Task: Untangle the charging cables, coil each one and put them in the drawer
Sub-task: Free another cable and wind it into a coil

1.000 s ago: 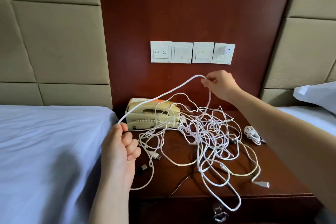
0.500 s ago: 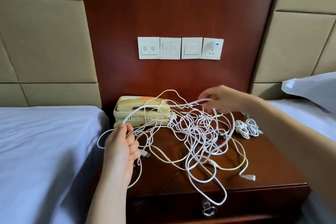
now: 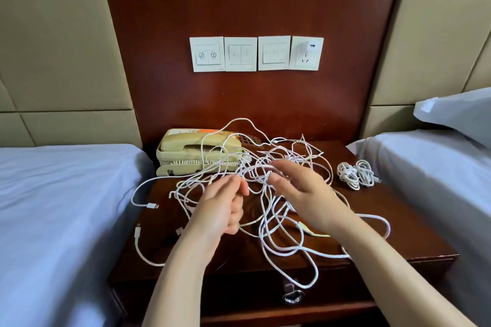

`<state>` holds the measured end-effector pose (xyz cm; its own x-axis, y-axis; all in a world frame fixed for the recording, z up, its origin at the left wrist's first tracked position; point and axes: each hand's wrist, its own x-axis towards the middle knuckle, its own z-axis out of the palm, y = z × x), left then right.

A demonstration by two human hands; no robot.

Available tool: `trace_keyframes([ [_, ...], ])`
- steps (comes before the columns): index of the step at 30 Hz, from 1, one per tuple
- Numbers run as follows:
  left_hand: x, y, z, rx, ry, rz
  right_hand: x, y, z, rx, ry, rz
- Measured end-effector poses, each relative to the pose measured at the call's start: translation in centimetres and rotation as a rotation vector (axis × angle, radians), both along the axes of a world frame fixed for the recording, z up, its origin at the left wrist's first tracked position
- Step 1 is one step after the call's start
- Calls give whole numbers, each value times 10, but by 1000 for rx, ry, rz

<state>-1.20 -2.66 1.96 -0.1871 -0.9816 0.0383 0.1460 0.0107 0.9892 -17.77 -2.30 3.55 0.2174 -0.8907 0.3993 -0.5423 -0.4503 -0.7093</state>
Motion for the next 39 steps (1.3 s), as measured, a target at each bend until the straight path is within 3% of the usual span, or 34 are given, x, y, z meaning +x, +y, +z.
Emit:
trace_keyframes([
  [6, -13, 2, -5, 96, 56, -91, -8, 0, -7, -173, -160, -21],
  [10, -22, 13, -10, 110, 21, -253, -16, 1, -13, -146, -206, -90],
  [15, -26, 13, -7, 129, 201, -351, -20, 2, -18, -81, -164, -188],
  [19, -30, 10, 2, 73, 287, -318, -22, -1, -27, -36, 138, -169],
  [23, -40, 2, 5, 78, 381, -197, -12, 12, -29, 66, 342, 41],
  [27, -51, -7, 0, 66, 316, -42, -12, 23, -26, 90, 513, 84],
  [30, -53, -12, -7, 3, 151, 49, -17, 29, -16, 139, 548, 106],
  [34, -49, -14, -15, -68, -79, 89, -19, 33, 1, 92, 473, 92],
  [39, -50, -6, -18, -70, -117, 30, -14, 27, 4, -91, 334, -66],
])
